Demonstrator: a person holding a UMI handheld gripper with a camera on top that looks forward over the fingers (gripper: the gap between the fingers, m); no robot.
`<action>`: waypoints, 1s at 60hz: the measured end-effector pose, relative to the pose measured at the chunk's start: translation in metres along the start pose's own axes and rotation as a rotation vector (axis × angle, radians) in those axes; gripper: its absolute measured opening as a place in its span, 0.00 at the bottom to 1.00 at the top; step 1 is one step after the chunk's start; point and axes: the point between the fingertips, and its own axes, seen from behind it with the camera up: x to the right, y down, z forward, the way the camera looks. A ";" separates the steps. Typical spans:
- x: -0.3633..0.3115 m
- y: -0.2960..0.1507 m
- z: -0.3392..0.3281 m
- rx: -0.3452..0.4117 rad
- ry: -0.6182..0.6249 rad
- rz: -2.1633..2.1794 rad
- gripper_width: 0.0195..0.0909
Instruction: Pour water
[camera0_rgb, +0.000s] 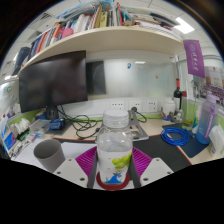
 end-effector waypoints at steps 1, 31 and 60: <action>0.000 0.002 0.000 -0.012 0.002 0.004 0.51; -0.029 -0.003 -0.119 -0.216 0.090 -0.011 0.93; -0.066 -0.096 -0.167 -0.085 0.132 -0.073 0.93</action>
